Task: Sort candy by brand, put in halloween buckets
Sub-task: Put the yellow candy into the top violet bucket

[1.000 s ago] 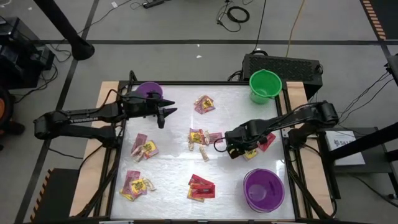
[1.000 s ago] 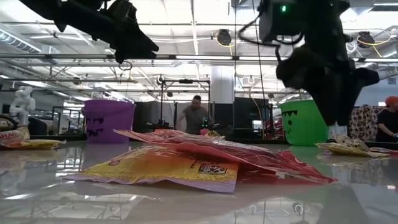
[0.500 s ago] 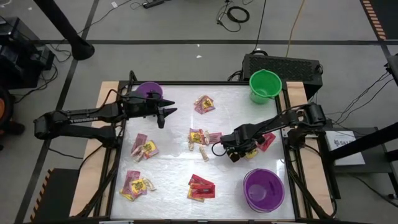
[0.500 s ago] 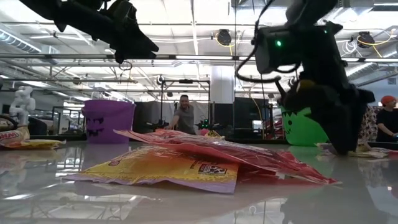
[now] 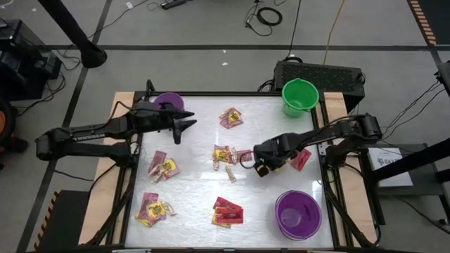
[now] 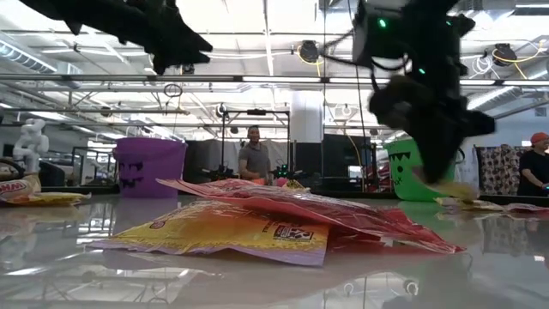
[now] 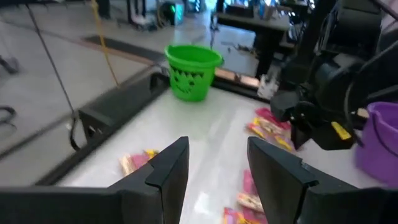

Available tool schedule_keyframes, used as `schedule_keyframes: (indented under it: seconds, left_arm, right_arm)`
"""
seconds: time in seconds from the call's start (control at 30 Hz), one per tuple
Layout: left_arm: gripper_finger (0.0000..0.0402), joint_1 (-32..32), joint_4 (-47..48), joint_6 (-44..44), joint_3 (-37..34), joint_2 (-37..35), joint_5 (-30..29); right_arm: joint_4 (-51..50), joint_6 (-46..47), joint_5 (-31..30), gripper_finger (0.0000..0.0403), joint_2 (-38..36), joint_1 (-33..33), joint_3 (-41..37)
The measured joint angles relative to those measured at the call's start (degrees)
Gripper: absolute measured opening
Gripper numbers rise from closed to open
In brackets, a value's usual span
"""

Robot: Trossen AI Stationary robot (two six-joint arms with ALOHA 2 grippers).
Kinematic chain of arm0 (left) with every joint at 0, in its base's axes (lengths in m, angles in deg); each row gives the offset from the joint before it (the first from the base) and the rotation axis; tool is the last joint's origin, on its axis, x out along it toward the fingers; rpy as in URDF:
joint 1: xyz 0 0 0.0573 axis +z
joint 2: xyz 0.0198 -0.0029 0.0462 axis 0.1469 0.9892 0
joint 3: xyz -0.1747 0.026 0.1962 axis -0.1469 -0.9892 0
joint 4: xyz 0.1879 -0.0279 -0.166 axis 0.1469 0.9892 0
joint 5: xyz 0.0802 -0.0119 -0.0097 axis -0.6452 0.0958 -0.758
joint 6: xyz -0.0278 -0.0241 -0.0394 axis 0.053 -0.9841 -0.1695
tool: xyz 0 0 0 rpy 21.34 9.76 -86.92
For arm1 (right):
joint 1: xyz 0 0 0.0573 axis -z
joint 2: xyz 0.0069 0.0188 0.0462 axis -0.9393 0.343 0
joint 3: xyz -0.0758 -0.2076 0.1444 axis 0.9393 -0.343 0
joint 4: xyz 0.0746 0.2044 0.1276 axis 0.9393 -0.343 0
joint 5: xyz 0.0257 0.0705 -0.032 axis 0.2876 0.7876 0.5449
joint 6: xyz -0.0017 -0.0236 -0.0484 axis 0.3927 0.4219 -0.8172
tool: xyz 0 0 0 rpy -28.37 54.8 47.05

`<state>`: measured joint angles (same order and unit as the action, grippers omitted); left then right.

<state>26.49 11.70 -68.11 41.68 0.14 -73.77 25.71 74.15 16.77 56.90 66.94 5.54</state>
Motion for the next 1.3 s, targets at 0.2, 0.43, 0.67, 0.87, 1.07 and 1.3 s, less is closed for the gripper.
schedule_keyframes:
  seconds: [0.2,0.43,0.67,0.87,1.07,1.3]
  left_arm:
    - [0.017,0.9,0.0,-0.1,0.0,-4.6,-3.7]
    - [0.017,3.0,2.4,-4.1,0.1,-9.4,-5.1]
    - [0.017,5.4,16.1,-12.3,0.1,-11.8,-12.6]
    - [0.017,7.6,25.7,-17.0,0.0,-11.5,-13.7]
    - [0.017,9.4,31.6,-17.1,0.0,-11.4,-13.9]
    - [0.017,10.6,39.4,-18.0,0.0,-11.1,-13.4]
  right_arm:
    - [3.4,-9.4,-2.6,0.0003,-0.9,4.0,9.0]
    - [30.5,-22.7,-2.2,0.0001,-0.9,10.0,14.2]
    - [56.3,-33.1,-2.1,0.0,2.5,16.5,16.6]
    - [62.0,-34.6,1.6,0.0,12.8,20.7,25.4]
    - [64.0,-33.9,10.3,0.0,28.7,21.9,44.2]
    - [57.7,-33.9,16.3,0.0,45.5,22.4,67.7]
